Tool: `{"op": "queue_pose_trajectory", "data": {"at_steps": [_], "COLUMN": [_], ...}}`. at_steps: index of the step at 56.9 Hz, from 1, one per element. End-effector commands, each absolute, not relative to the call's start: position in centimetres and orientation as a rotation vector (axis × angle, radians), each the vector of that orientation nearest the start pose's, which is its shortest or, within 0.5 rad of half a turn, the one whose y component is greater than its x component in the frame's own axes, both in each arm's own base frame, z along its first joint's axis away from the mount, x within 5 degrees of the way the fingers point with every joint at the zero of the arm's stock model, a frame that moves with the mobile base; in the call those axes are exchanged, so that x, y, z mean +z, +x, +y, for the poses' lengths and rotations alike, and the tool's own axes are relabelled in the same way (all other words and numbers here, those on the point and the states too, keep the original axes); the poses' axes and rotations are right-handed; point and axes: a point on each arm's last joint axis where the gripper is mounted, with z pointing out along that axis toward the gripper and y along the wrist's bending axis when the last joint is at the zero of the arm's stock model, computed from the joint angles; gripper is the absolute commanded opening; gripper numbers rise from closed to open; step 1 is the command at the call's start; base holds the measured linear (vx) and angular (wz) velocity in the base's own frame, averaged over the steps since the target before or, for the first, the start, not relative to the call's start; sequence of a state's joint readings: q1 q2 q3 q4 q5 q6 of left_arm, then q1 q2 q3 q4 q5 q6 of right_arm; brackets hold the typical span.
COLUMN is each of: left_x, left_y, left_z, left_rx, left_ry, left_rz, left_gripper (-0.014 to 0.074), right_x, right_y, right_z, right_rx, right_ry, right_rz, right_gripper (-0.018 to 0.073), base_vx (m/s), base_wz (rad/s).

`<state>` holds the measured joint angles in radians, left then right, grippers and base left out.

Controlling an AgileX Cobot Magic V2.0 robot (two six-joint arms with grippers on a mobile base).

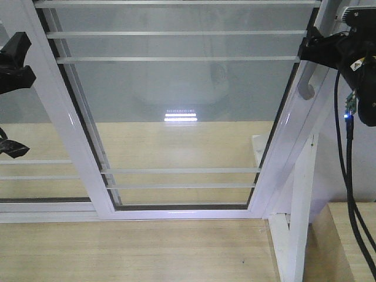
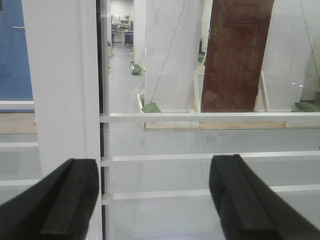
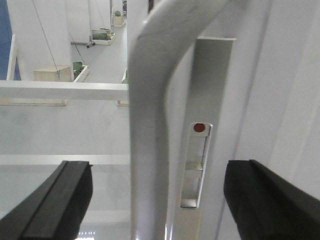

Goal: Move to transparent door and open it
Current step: 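Raise both arms and bring the right gripper to the silver handle, then grip the silver handle with the right gripper and pull it sideways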

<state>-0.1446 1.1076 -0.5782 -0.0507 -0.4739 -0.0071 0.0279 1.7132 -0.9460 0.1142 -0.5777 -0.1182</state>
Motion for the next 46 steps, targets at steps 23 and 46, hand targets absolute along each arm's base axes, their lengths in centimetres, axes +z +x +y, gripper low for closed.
{"op": "queue_pose_trajectory", "data": {"at_steps": [23, 46], "left_x": [33.0, 33.0], "left_y": [23.2, 23.2], "left_z": [-3.2, -3.2], "left_rx": [-0.155, -0.155], "left_ry": [0.036, 0.036], "left_rz": [1.409, 1.409], "left_gripper": [0.0564, 0.0564], "right_x": [27.4, 27.2], "right_y": [40.6, 41.4], "right_z": [0.4, 0.3], "right_rx": [-0.038, -0.043], "right_ry": [-0.051, -0.05], "right_rz": [1.544, 1.542], "right_gripper": [0.0585, 0.0418], "base_vx": [0.0, 0.0], "base_wz": [0.0, 0.0]}}
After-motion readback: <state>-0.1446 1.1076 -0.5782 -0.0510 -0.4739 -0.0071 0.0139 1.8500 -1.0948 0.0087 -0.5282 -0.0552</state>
